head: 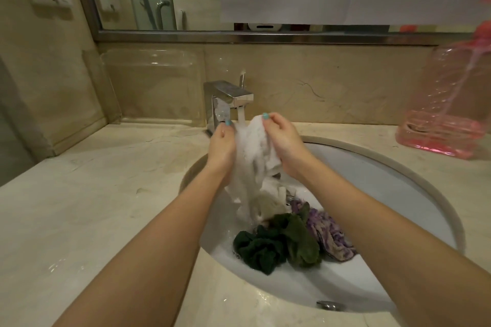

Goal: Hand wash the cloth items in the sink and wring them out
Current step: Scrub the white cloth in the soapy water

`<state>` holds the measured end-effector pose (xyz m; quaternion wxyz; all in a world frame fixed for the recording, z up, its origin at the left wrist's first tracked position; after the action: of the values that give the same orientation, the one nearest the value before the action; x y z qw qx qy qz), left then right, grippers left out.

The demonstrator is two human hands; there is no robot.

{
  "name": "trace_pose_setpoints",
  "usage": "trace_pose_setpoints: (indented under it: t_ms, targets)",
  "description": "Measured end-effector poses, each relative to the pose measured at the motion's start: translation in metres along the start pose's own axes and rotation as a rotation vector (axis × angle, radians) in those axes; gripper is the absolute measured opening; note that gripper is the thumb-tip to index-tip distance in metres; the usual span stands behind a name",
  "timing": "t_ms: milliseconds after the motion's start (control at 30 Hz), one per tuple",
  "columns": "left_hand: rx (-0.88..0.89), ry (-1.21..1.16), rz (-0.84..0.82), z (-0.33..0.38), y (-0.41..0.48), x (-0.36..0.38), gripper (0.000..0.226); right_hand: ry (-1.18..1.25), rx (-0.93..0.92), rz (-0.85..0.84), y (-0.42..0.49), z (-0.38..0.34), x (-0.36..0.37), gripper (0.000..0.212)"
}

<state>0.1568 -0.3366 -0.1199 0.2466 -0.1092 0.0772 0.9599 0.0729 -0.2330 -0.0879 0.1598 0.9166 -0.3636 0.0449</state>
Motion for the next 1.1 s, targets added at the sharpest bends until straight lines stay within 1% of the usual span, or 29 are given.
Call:
trace_pose_setpoints:
  t_ms: [67, 100, 133, 167, 233, 267, 300, 367, 433, 500, 567, 633, 667, 767, 833, 867, 933, 1000, 1033, 1100]
  targets:
    - [-0.051, -0.075, -0.050, 0.002, -0.007, 0.008, 0.017, -0.165, -0.072, -0.086, -0.011, 0.002, 0.023, 0.024]
    - [-0.070, -0.083, -0.073, 0.003, -0.009, 0.011, 0.016, -0.229, -0.089, -0.087, -0.015, 0.004, 0.029, 0.027]
    - [-0.064, -0.044, -0.084, 0.007, -0.012, 0.015, 0.019, -0.293, -0.107, -0.038, -0.015, 0.007, 0.032, 0.030]
    - [-0.051, 0.006, -0.066, 0.010, -0.015, 0.018, 0.022, -0.363, -0.117, 0.048, -0.013, 0.008, 0.029, 0.030]
    - [-0.009, -0.006, -0.031, 0.014, -0.026, 0.025, 0.031, -0.459, -0.076, 0.240, -0.006, 0.012, 0.014, 0.030]
    - [0.039, 0.011, -0.043, 0.017, -0.033, 0.030, 0.034, -0.452, -0.026, 0.309, -0.004, 0.015, 0.004, 0.031]
    - [0.096, 0.067, -0.065, 0.020, -0.041, 0.034, 0.036, -0.415, 0.026, 0.340, -0.004, 0.019, -0.004, 0.029]
    - [0.200, 0.183, -0.085, 0.021, -0.044, 0.037, 0.037, -0.310, 0.048, 0.311, -0.006, 0.024, -0.007, 0.028]
    - [0.221, 0.199, 0.006, 0.021, -0.032, 0.027, 0.040, -0.216, -0.019, 0.232, -0.010, 0.020, 0.005, 0.029]
    - [0.131, 0.166, 0.105, 0.016, -0.015, 0.012, 0.040, -0.169, -0.080, 0.130, -0.014, 0.018, 0.022, 0.036]
    - [0.025, 0.138, 0.120, 0.006, -0.007, 0.004, 0.036, -0.245, -0.062, 0.040, -0.015, 0.020, 0.032, 0.042]
    - [-0.006, 0.134, 0.045, 0.000, -0.010, 0.009, 0.033, -0.329, -0.034, 0.031, -0.011, 0.024, 0.029, 0.042]
    - [0.009, 0.107, -0.005, 0.002, -0.015, 0.015, 0.033, -0.363, -0.036, 0.066, -0.007, 0.024, 0.021, 0.042]
    - [0.144, 0.064, -0.164, 0.021, -0.036, 0.029, 0.038, -0.453, 0.013, 0.228, 0.008, 0.031, -0.014, 0.040]
    - [0.216, 0.059, -0.202, 0.031, -0.043, 0.032, 0.043, -0.433, 0.080, 0.280, 0.016, 0.037, -0.037, 0.039]
    - [0.222, 0.039, -0.174, 0.033, -0.042, 0.030, 0.042, -0.387, 0.105, 0.261, 0.017, 0.040, -0.045, 0.042]
    - [0.199, 0.004, -0.040, 0.032, -0.036, 0.019, 0.036, -0.326, 0.155, 0.160, 0.014, 0.037, -0.055, 0.049]
    - [0.171, 0.012, 0.102, 0.026, -0.025, 0.004, 0.031, -0.435, 0.191, 0.003, 0.008, 0.030, -0.059, 0.051]
    - [0.161, 0.028, 0.155, 0.022, -0.020, -0.005, 0.032, -0.496, 0.206, -0.078, 0.004, 0.026, -0.058, 0.049]
    - [0.163, 0.068, 0.224, 0.014, -0.011, -0.018, 0.039, -0.516, 0.287, -0.230, 0.000, 0.024, -0.059, 0.040]
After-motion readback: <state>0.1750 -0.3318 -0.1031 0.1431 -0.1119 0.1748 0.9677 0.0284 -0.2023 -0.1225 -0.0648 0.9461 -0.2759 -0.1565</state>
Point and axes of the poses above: each hand's wrist, its own y-axis towards the middle knuckle, its own x-axis out of the palm, z = x × y, the point moved 4 cm from there along y, towards the middle knuckle, and after that the axes turned 14 degrees about y, right-handed, at the moved point
